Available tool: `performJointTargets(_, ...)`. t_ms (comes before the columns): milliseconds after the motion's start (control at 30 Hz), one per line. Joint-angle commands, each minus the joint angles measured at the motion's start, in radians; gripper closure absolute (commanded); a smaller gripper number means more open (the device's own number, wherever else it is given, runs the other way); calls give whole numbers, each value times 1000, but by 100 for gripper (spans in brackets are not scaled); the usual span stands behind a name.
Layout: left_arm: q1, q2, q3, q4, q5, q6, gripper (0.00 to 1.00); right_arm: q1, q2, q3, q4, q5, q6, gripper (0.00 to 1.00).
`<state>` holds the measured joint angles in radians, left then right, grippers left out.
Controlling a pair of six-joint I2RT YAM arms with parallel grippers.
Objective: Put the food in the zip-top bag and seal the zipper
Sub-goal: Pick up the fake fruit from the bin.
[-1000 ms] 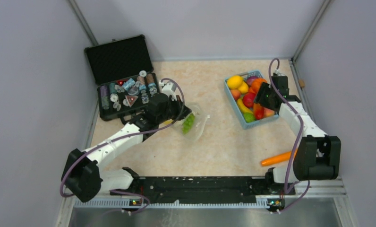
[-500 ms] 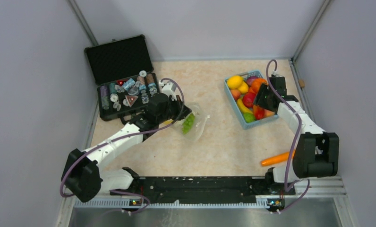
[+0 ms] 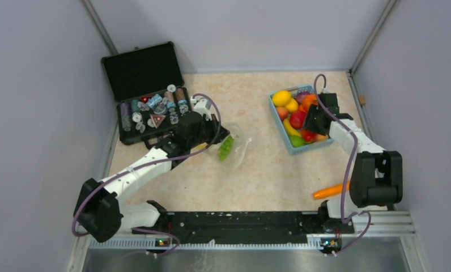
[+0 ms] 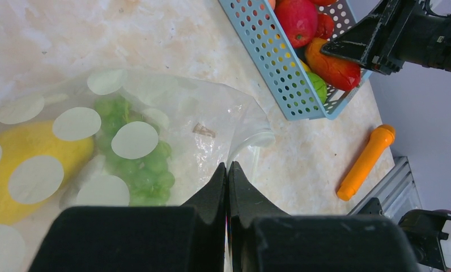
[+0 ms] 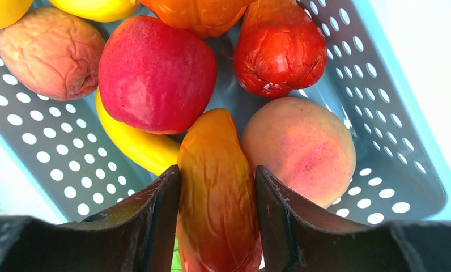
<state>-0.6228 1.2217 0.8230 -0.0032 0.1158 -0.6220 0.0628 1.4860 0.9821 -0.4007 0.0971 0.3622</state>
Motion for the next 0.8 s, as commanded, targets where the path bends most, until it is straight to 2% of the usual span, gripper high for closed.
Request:
performJointTargets(0, 0, -25, 28, 38, 2, 2, 100, 15, -13, 36, -9, -20, -3, 56)
performJointTargets(100, 0, -25, 29, 36, 1, 3, 100, 15, -49, 25, 16, -23, 7, 62)
performJointTargets(167, -1, -26, 31, 36, 1, 4, 100, 15, -83, 7, 50, -35, 9, 70)
performJointTargets(267, 0, -24, 31, 35, 3, 4, 100, 15, -122, -26, 108, -89, 3, 74)
performJointTargets(467, 0, -23, 31, 35, 4, 4, 100, 14, -144, -28, 123, -94, 10, 75)
performJointTargets(600, 0, -24, 32, 34, -3, 5, 100, 15, -160, -52, 175, -216, 25, 75)
performJointTargets(767, -1, -18, 34, 36, -6, 4, 100, 15, -144, -102, 321, -490, 119, 75)
